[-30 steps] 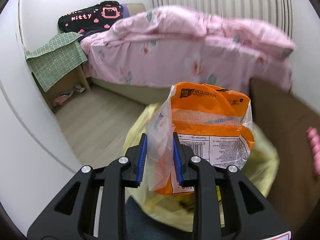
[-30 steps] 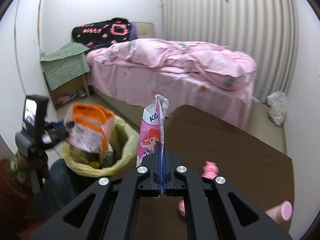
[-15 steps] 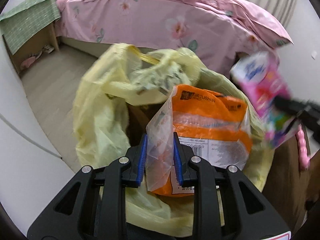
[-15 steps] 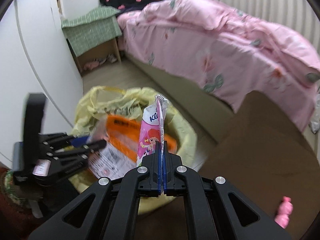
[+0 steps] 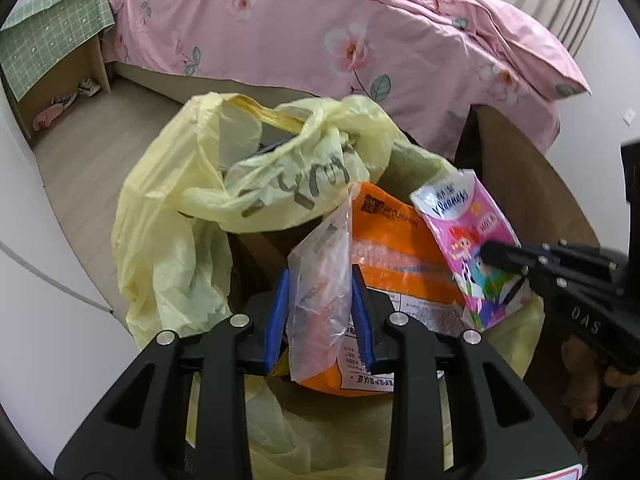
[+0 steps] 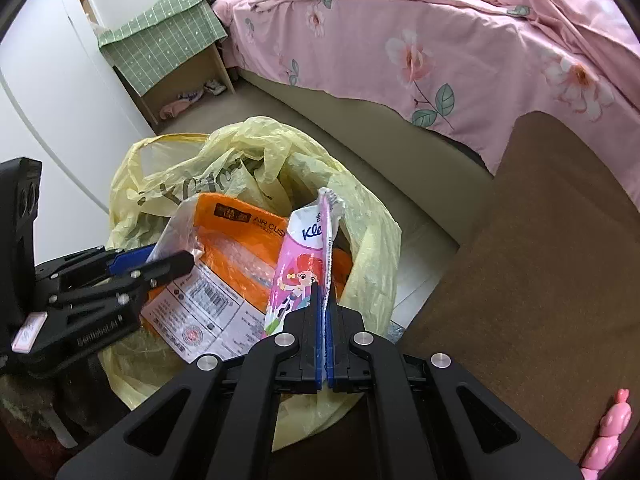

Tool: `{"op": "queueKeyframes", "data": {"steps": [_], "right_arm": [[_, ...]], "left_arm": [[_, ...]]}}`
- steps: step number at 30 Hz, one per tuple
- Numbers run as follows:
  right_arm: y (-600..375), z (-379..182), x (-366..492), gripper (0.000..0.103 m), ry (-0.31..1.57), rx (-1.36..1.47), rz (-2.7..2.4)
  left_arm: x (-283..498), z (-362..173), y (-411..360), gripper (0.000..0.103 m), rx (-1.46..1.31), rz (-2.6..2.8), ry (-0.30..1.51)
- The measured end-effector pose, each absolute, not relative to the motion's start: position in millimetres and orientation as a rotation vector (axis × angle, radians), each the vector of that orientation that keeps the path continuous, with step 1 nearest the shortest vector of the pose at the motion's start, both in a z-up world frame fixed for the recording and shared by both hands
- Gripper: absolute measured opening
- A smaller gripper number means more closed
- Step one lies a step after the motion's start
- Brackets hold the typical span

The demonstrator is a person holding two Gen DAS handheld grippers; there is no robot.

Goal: Collect trash
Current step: 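Carry the orange-white bag and Kleenex pack over the yellow trash bag, then open both grippers to drop the bag and Kleenex pack into the trash bag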

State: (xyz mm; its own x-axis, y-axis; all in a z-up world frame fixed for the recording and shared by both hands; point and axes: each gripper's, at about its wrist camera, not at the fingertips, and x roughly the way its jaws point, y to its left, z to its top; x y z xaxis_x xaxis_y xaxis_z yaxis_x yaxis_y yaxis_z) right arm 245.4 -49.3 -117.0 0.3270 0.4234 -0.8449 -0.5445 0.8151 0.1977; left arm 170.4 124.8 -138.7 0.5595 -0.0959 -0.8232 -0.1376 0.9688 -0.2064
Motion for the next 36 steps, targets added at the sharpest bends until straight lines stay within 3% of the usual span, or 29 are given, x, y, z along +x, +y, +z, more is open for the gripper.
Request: {"op": "queueKeyframes", "data": {"steps": [22,24,25,26,36], "right_arm": [[-54,-109,220,0.005,1.021,-0.096,0.697],[-58,-103,216,0.021,0.999,-0.106,0.686],[-61,-100,214,0.037,0.989,-0.108,0.682],[-67,-93,210,0.040,0.969,-0.094,0.684],[-156,-31,151,0.040,0.792,-0.048,0.560]], "left_arm": [[134,-80,141,0.063,-0.324,0.107,0.855],[129,-74,140,0.066,-0.323,0.113,0.846],[127,-70,140,0.068,-0.323,0.115,0.840],[125,-66,138,0.070,-0.321,0.115,0.833],[94,-30,68,0.078,-0.234,0.010,0.763]]}}
